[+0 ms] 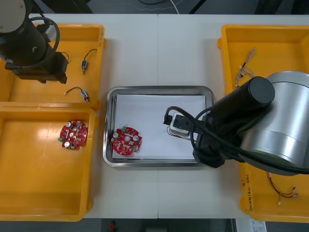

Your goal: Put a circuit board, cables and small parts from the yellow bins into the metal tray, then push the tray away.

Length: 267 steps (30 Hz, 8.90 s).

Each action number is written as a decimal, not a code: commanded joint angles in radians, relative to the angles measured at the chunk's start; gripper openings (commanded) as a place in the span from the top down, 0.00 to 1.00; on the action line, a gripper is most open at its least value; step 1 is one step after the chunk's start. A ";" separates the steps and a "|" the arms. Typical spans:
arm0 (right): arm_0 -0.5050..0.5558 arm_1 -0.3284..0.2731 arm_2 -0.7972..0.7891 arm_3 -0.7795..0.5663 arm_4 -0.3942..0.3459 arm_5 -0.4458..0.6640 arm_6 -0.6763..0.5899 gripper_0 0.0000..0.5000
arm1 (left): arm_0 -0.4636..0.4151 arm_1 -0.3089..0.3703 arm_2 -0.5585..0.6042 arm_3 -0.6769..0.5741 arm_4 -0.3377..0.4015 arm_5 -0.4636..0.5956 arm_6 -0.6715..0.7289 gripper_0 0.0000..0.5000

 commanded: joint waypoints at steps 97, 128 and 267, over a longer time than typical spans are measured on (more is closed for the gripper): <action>-0.100 0.099 -0.222 -0.006 0.300 0.142 0.459 0.00 | -0.072 -0.115 0.007 0.686 -0.253 -0.701 0.180 1.00; -0.350 -0.037 -0.737 0.694 0.188 0.142 0.442 0.00 | -0.074 -0.092 0.106 0.491 -0.259 -0.428 0.121 1.00; -0.289 0.059 -0.656 1.441 0.108 -0.508 0.583 1.00 | -0.123 -0.075 0.063 0.094 -0.055 -0.098 0.194 0.00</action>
